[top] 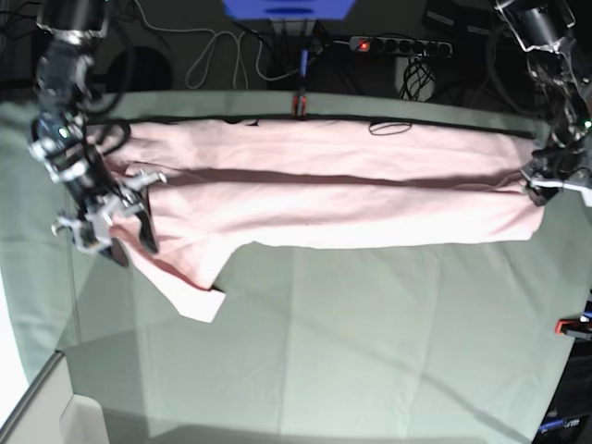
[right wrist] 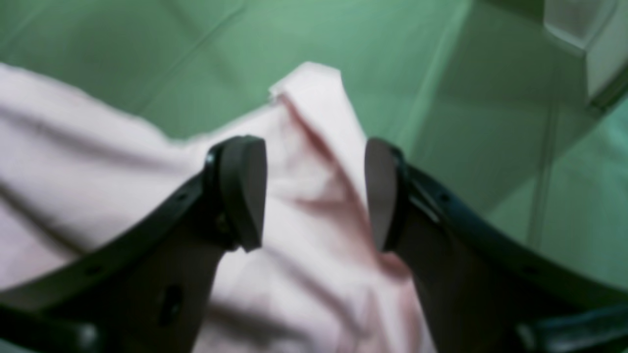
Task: Layout the t-shirt on the table in an organized manner, then fold the t-shirt properly
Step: 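Lay the folded half down with both grippers over the shirt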
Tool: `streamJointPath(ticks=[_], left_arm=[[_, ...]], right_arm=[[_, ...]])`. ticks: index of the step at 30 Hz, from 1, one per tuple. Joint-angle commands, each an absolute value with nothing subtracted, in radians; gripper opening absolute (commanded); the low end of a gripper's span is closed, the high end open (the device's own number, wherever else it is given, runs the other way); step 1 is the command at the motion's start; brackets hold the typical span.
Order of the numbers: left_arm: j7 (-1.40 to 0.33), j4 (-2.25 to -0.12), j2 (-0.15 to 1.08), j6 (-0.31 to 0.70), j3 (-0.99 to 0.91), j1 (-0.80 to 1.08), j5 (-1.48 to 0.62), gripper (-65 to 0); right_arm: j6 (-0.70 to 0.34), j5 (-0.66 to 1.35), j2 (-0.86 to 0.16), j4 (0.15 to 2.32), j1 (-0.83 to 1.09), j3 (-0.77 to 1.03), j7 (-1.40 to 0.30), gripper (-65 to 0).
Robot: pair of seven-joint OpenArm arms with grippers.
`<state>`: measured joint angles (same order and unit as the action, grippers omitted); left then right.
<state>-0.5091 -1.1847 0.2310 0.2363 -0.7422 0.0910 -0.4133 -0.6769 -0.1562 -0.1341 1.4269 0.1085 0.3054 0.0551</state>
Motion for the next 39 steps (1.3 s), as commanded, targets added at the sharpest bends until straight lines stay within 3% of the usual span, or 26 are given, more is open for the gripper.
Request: streamJointPath(ticks=[1,19,21,27,30,39], left_arm=[[-0.489,-1.204,0.249,0.24,-0.76,0.085,-0.421,-29.4],[-0.487,-1.204,0.257,0.24,-0.822,0.062,-0.421,-29.3],[-0.486,-1.202,0.257,0.24,-0.822,0.047,-0.418,-29.3],[-0.486,-1.193,0.269,0.24,-0.816,-0.005,-0.41,-29.3],[-0.49,-1.165,0.278,0.24,-0.814,-0.047,-0.409,-29.3],[-0.481,-0.955,0.317,0.24,-0.704,-0.183,-0.326,-29.3]], right_arm=[[-0.679,-0.17,-0.136,1.42,0.077,0.308,0.081,-30.7],[-0.677,-0.245,-0.145,1.193,-0.054,0.39,0.084,-29.2],[-0.679,-0.245,-0.153,1.193,-0.051,0.389,0.084,-32.0],[-0.679,-0.245,-0.15,1.193,-0.051,0.39,0.082,-52.3],[-0.679,-0.245,-0.15,1.191,-0.051,0.39,0.082,-58.9],[-0.684,-0.245,-0.15,1.191,-0.039,0.389,0.038,-60.6]])
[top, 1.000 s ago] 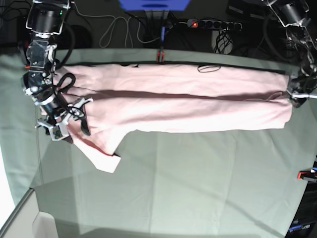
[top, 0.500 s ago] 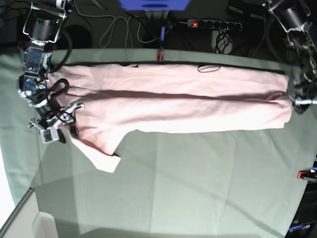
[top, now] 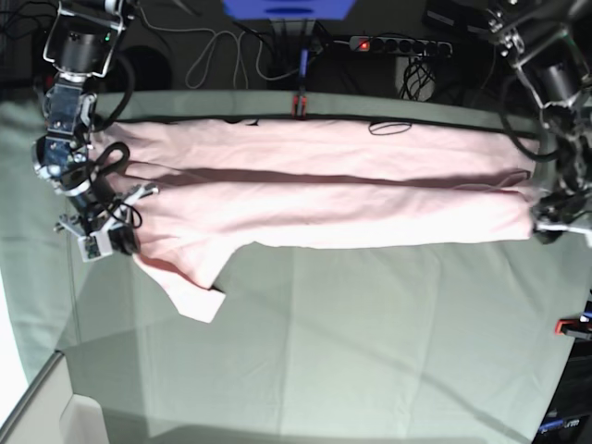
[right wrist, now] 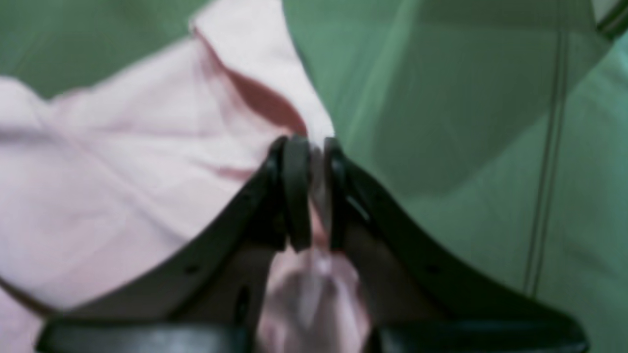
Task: Layout the t-shirt on the table in an organized manner, then fold the t-shirt properly
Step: 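Lay the folded half down with both grippers over the shirt, then pull the strip ends apart with both grippers to straighten it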
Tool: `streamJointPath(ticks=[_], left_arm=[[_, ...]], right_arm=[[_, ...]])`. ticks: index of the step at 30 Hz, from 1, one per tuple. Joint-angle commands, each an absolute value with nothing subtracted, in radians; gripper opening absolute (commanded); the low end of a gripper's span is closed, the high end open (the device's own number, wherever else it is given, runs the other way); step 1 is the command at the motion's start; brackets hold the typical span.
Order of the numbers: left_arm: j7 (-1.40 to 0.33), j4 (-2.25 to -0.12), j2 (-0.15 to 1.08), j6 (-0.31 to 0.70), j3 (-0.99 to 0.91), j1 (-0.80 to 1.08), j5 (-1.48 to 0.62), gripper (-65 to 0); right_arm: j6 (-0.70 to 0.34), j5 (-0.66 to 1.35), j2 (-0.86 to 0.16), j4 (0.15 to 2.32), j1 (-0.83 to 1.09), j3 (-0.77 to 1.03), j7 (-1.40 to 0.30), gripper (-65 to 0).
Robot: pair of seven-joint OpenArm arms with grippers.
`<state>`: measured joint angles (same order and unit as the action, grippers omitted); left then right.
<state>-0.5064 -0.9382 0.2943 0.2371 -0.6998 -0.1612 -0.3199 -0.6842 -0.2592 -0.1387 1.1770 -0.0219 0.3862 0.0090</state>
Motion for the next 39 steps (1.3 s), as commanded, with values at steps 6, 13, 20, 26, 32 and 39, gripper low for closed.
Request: streamJointPath(ticks=[6,13,20,26,32,39], left_arm=[[-0.479,-0.877,0.312,0.24,-0.694,-0.232,-0.326,-29.3],[-0.479,-0.8,0.308,0.24,-0.693,-0.255,-0.325,-29.3],[-0.481,-0.782,0.309,0.242,-0.685,-0.266,-0.325,-29.9],[-0.479,-0.78,0.328,0.242,-0.533,-0.265,-0.332,-42.6],[-0.484,-0.789,0.325,0.242,-0.532,-0.265,-0.334,-65.0],[-0.49,-0.9,0.331,0.242,-0.532,-0.246,-0.334,-65.0]], right_arm=[[-0.684,-0.245,-0.15,1.191,-0.036,0.39,0.039,-60.6],[-0.684,-0.245,-0.15,1.191,-0.036,0.39,0.039,-60.6],[-0.684,-0.245,-0.15,1.191,-0.035,0.39,0.039,-60.6],[-0.684,-0.245,-0.151,1.191,-0.035,0.39,0.039,-60.6],[-0.684,-0.245,-0.153,1.191,-0.035,0.39,0.039,-60.6],[-0.684,-0.245,-0.153,1.196,-0.035,0.39,0.039,-60.6]])
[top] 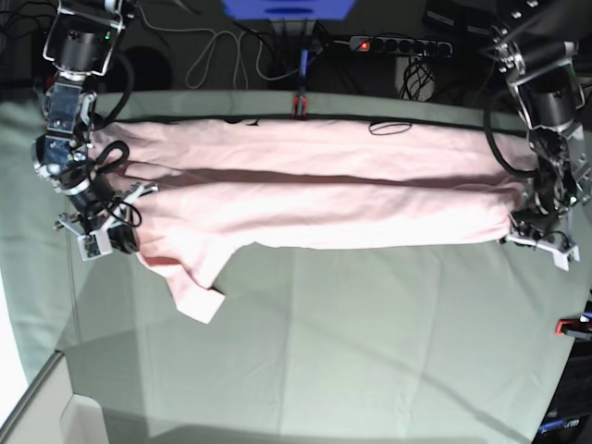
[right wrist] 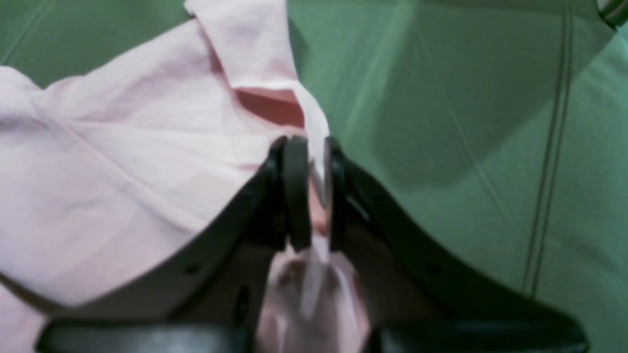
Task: Layout the t-shirt on the table in an organized manner, then fold the t-shirt properly
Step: 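Pull the strip ends apart with both grippers to straighten it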
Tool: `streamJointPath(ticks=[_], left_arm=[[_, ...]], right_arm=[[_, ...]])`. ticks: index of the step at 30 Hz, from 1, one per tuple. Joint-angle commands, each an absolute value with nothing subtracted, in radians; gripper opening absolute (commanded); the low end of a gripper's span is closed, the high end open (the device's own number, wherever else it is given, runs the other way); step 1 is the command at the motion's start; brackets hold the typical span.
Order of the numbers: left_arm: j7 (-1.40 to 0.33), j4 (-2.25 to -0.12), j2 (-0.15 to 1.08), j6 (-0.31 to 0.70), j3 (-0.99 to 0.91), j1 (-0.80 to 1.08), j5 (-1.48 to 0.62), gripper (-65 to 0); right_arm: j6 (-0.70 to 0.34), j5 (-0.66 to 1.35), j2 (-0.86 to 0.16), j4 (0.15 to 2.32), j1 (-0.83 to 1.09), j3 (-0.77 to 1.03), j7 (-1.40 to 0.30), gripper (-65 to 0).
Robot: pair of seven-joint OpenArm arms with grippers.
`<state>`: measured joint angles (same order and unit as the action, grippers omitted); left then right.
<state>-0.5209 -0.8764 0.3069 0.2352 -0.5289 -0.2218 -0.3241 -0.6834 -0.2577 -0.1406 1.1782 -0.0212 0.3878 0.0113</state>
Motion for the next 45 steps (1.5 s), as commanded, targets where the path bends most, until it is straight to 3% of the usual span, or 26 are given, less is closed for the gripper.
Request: streamJointPath(ticks=[1,10,16,25,28,33,45], left_arm=[[-0.49,-0.94,0.331,0.242,-0.532,-0.223,-0.334,-65.0],[-0.49,-1.237,0.305,0.242,-0.532,-0.166,-0.334,-65.0],[-0.49,-1.26,0.306,0.242,-0.532,-0.176,-0.334,-65.0],[-0.486,-1.253,0.302,0.242,-0.532,-0.176,-0.334,-65.0],[-0.484,-1.248,0.302,0.242,-0.532,-0.174,-0.334,-65.0],[-0.483,-1.248,0.3,0.242,-0.532,-0.17,-0.334,-65.0],[-0.483,-1.247,0.3,0.242,-0.532,-0.165,-0.334,-65.0]], right_arm=[[-0.684,-0.245,-0.153,1.199,-0.036,0.39,0.039,-60.6],[-0.679,-0.156,-0.151,1.251,-0.071,0.406,0.039,-60.6],[-0.684,-0.127,-0.12,1.331,-0.113,0.472,0.035,-60.6],[-0.698,-0.133,-0.12,1.405,-0.107,0.464,-0.133,-59.9],[-0.698,-0.134,-0.124,1.408,-0.091,0.426,-0.191,-53.5],[-0.698,-0.134,-0.127,1.4,-0.071,0.387,-0.229,-35.1],[-0.698,-0.136,-0.176,1.274,-0.065,0.302,-0.228,-35.8]])
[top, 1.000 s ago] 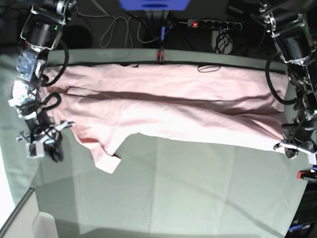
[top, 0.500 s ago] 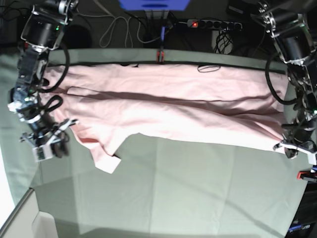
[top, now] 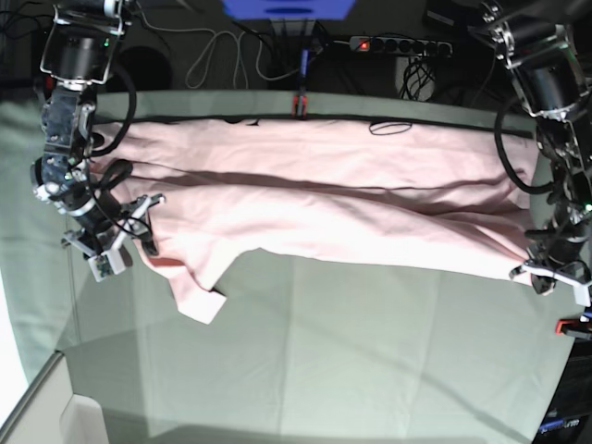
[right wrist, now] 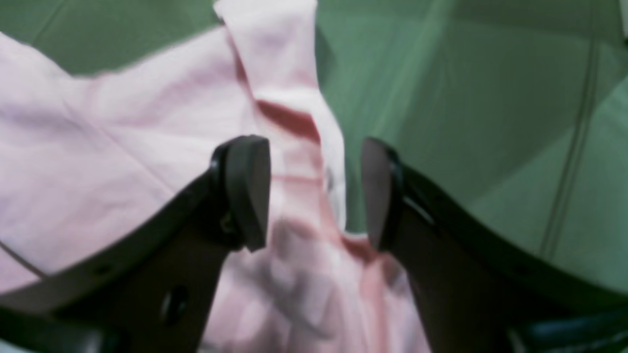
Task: Layout the t-shirt on the table in an organized manner, then fold the t-shirt properly
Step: 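Pull the strip ends apart with both grippers to straighten it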
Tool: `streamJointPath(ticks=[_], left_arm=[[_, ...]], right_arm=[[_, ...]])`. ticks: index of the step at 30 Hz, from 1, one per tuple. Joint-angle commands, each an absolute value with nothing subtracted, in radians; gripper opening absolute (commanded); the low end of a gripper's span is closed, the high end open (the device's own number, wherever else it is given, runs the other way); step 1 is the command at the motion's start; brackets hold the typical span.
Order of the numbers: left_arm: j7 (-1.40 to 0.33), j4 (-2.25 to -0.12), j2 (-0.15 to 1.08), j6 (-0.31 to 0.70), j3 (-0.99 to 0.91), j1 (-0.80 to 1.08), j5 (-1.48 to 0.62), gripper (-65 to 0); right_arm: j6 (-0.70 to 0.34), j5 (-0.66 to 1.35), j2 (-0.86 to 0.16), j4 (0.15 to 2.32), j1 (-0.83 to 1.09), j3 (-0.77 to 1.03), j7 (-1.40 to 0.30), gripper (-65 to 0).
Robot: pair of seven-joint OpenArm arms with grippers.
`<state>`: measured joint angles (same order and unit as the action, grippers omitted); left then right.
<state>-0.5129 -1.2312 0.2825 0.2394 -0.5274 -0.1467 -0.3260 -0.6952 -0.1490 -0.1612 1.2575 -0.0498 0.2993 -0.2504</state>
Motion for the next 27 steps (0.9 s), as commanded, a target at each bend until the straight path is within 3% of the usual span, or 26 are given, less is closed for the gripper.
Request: streamJointPath(ticks=[1,12,15,18,19,27], left_arm=[[-0.483,-1.247,0.3,0.242,-0.532,-0.165,-0.334,-65.0],[-0.483,-1.247,0.3,0.242,-0.532,-0.153,-0.334,-65.0],[-0.483,-1.247,0.3,0.242,-0.532,-0.153,-0.334,-65.0],[-0.483,-1.247,0.3,0.242,-0.532,-0.153,-0.334,-65.0],[-0.483,-1.247,0.3,0.242,-0.532,-0.153,-0.334,-65.0],[-0.483,-1.247,0.302,0.242,-0.532,-0.153,-0.332,-65.0]], right_arm=[[-0.698,-0.136,-0.179,1.259,-0.065,0.3,-0.223,-35.8],[-0.698,-0.136,-0.213,1.098,-0.137,0.3,-0.22,-36.2],[-0.698,-0.136,-0.213,1.098,-0.137,0.3,-0.219,-43.7],[-0.698,-0.136,-0.213,1.098,-0.139,0.298,-0.219,-63.1],[-0.698,-0.136,-0.213,1.098,-0.139,0.298,-0.219,-65.0],[-0.698,-0.134,-0.209,1.213,-0.131,0.26,-0.22,-65.0]])
